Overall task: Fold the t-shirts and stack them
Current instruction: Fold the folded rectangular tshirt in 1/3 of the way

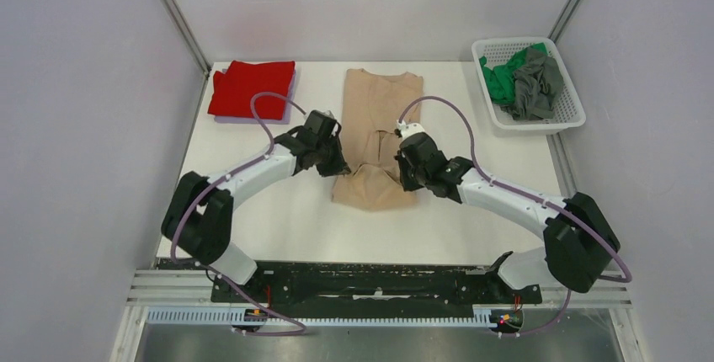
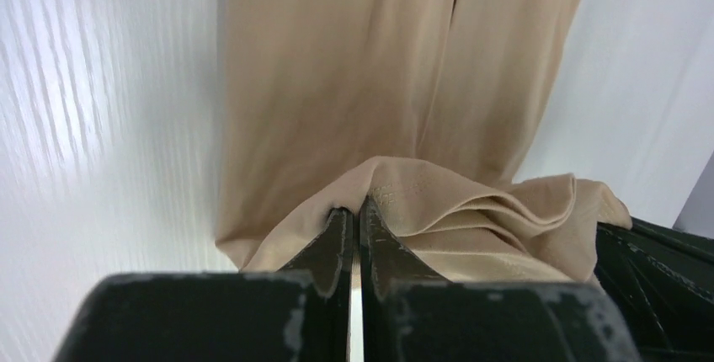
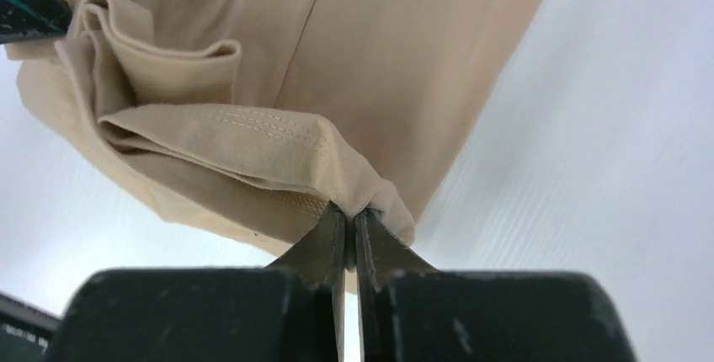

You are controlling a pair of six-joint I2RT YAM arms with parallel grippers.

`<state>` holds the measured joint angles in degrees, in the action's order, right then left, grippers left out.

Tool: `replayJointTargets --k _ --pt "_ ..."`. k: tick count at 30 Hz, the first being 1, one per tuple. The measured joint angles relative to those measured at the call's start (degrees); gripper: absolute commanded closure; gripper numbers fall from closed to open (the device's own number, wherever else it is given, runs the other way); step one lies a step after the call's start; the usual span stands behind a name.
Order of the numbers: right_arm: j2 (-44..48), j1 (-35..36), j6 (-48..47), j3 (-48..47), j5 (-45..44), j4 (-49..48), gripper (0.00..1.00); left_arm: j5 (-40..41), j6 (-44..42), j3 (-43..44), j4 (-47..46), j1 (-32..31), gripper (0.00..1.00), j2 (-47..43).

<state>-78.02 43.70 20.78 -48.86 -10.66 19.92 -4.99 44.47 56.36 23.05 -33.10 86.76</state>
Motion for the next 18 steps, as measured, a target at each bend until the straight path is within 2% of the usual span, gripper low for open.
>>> replayJointTargets --k 10,18 --pt "-12.2 -9.5 -3.7 -9.2 2.4 -4.0 1.0 2.5 -5.8 19.0 5.3 4.9 0.98 15.0" --pt "-18.1 -13.5 -5.1 -13.3 5.7 -5.4 1.0 2.5 -8.7 27.3 8.0 7.3 0.98 23.6"
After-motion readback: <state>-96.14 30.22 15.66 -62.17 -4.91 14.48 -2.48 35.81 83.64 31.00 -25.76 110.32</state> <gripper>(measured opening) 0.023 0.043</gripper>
